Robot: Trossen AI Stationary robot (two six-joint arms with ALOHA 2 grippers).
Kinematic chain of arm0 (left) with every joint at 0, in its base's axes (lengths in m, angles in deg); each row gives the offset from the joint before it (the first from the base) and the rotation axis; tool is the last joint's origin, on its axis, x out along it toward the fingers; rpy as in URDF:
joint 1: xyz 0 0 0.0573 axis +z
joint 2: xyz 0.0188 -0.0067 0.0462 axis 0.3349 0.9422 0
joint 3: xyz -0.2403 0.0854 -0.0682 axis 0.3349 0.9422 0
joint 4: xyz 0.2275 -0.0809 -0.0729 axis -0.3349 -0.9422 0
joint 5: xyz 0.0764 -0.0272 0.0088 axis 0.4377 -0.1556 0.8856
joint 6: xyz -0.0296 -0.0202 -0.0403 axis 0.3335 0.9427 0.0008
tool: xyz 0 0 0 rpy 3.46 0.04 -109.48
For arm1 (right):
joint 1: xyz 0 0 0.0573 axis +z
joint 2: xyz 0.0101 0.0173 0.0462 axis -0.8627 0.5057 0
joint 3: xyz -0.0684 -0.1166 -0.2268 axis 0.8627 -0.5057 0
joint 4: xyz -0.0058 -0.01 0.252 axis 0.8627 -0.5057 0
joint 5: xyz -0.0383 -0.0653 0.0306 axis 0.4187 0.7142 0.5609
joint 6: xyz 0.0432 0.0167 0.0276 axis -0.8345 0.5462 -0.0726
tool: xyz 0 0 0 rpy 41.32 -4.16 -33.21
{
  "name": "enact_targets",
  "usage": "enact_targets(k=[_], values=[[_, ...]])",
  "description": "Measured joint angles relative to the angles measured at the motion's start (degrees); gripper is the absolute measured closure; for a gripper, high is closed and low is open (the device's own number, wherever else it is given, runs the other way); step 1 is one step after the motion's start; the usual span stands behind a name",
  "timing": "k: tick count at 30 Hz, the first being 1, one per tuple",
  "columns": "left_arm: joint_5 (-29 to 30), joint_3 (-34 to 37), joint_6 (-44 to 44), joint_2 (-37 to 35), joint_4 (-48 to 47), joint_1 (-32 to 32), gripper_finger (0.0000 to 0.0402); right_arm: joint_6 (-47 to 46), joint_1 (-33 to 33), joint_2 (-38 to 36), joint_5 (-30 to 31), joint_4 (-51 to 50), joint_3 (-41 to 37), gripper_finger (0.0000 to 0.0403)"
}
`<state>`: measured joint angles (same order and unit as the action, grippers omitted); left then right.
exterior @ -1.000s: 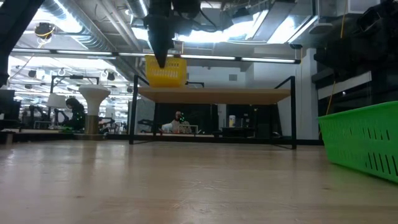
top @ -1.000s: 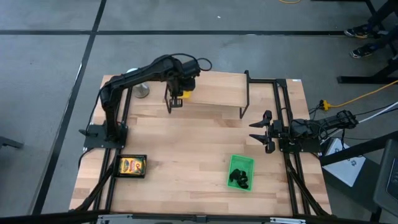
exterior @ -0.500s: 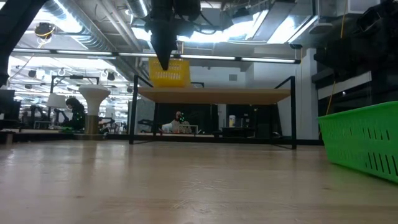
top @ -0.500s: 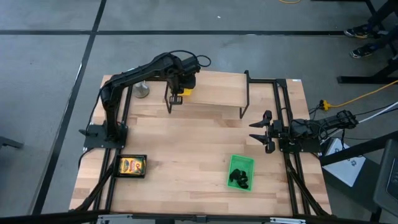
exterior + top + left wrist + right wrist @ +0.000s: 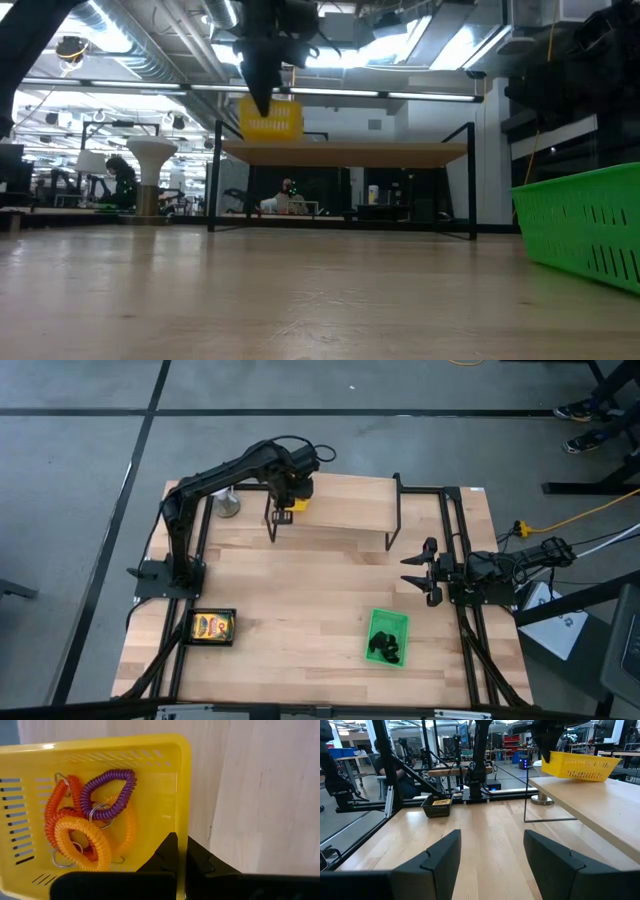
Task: Pick & Place Office Desk Supplies
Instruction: Put the yellow bin with spring keychains on the shelf
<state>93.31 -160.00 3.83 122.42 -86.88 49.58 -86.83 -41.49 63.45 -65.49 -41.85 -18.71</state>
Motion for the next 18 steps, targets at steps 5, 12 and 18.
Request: enact_targets(k=[5, 12, 18], values=[[-0.36, 0.61, -0.39, 1.29, 0.13, -0.01, 0.0398, 0.01, 0.00, 0.02, -0.01, 0.00, 0.00, 0.0184], [0.08, 2.32, -0.92, 2.22, -0.17, 0.01, 0.0398, 0.01, 0.00, 0.02, 0.01, 0.00, 0.00, 0.0184], [0.77, 2.40, -0.87, 1.94, -0.41, 0.10, 0.0396, 0.00, 0.01, 0.02, 0.00, 0.00, 0.00, 0.0184]])
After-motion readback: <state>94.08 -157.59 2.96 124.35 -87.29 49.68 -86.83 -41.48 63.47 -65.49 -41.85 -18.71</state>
